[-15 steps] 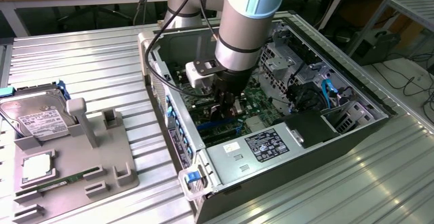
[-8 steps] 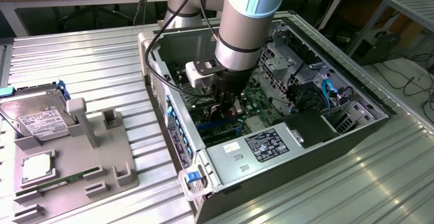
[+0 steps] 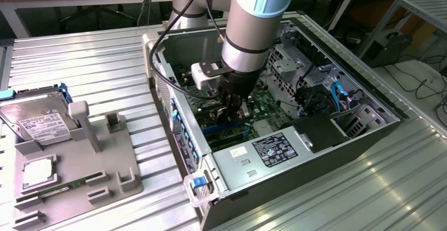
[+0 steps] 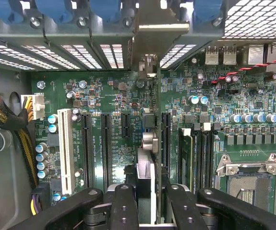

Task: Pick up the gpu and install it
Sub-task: 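Insert the gpu into the slot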

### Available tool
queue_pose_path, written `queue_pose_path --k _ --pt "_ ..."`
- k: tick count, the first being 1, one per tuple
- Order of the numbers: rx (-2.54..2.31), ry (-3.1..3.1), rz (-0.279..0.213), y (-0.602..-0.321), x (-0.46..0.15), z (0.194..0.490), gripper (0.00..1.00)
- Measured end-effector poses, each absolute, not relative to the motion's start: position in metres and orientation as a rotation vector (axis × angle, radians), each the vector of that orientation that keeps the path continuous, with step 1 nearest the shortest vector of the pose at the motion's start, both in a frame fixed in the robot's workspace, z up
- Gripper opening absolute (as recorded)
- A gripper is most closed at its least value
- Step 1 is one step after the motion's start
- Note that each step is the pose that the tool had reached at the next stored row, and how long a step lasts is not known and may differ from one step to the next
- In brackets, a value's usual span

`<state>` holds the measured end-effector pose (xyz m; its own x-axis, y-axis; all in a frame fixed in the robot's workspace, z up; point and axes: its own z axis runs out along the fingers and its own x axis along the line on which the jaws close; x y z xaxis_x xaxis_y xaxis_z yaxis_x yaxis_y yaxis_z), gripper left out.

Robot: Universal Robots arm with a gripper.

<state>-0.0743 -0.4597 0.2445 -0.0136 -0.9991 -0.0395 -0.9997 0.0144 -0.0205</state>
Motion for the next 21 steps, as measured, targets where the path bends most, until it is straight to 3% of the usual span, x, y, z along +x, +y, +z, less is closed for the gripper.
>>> queue_pose_path --k 21 --pt "-2.177 2.208 0.024 -0.46 -0.077 0.232 0.28"
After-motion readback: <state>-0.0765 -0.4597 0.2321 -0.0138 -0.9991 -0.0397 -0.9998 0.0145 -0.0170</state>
